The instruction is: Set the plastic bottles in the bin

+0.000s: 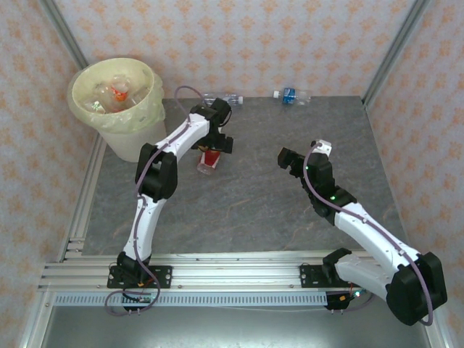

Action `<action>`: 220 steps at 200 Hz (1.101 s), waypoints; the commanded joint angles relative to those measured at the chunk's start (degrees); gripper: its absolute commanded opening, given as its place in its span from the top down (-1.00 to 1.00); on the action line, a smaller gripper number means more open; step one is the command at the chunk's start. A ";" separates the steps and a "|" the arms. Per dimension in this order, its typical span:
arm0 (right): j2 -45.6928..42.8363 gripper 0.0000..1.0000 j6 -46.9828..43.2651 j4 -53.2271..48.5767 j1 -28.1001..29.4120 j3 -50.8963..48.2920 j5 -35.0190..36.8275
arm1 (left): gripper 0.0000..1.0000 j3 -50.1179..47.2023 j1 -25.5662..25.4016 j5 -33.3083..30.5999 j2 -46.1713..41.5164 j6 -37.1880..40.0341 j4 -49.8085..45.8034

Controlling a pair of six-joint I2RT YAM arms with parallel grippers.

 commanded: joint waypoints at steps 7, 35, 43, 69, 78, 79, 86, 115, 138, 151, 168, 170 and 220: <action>-1.00 -1.00 0.20 -0.87 -0.25 -0.45 1.98 | -0.98 -0.48 0.16 1.72 0.57 0.81 -0.92; -1.08 -1.00 0.16 -0.97 -0.33 -0.55 2.00 | -0.90 -4.67 0.12 0.77 -1.26 -0.09 1.95; -1.08 -1.00 0.12 -0.92 -0.32 -0.52 2.09 | -0.90 -5.78 0.18 1.57 -1.75 -0.22 2.56; -0.83 -1.00 0.28 -0.82 -0.33 -0.63 2.08 | -0.95 -9.00 0.09 1.72 -3.03 -1.25 3.50; -0.75 -1.00 0.43 -0.82 -0.32 -0.76 2.09 | -0.94 -10.81 0.11 1.39 -3.64 -1.75 4.54; -0.74 -1.00 0.41 -0.81 -0.33 -0.74 2.09 | -0.93 -10.99 0.10 1.42 -3.75 -1.82 4.65; -0.65 -1.00 0.54 -0.79 -0.26 -0.80 2.09 | -0.89 -12.26 0.11 1.50 -4.18 -2.25 5.48; -0.21 -1.00 0.80 -0.55 -0.25 -0.73 1.97 | -0.53 -14.05 -0.56 1.57 -5.78 -2.49 6.83; -0.02 -1.00 0.87 -0.35 -0.30 -0.72 1.72 | -0.31 -15.06 -0.96 0.50 -8.40 -2.67 8.32; -0.04 -1.00 0.81 -0.03 -0.40 -0.80 1.23 | -0.25 -15.79 -0.98 0.35 -10.24 -3.03 9.21; -0.04 -1.00 0.35 1.28 -0.35 -1.30 -0.26 | -0.19 -16.92 -0.93 0.19 -12.76 -3.36 10.62; -0.04 -1.00 0.36 1.52 -0.41 -1.37 -0.45 | -0.19 -17.08 -1.00 0.21 -13.10 -3.32 10.82; -0.12 -1.00 -0.49 3.82 -0.31 -1.77 -3.20 | -0.13 -20.83 -1.03 2.35 -20.20 -3.90 14.71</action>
